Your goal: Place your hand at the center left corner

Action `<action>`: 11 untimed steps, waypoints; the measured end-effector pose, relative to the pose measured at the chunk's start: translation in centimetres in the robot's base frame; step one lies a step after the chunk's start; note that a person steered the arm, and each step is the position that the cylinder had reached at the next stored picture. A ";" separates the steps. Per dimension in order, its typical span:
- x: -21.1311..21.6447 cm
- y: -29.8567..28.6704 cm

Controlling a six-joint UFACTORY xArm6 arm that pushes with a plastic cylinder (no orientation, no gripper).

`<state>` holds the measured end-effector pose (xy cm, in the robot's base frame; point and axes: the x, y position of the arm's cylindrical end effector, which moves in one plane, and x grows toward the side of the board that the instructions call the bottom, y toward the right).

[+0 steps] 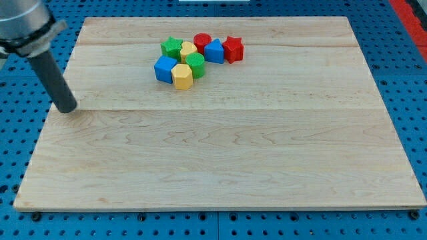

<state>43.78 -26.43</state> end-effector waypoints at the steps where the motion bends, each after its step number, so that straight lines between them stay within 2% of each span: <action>1: -0.7 -2.1; 4: -2.9 -4.0; 11: -3.0 -4.1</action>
<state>40.81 -30.50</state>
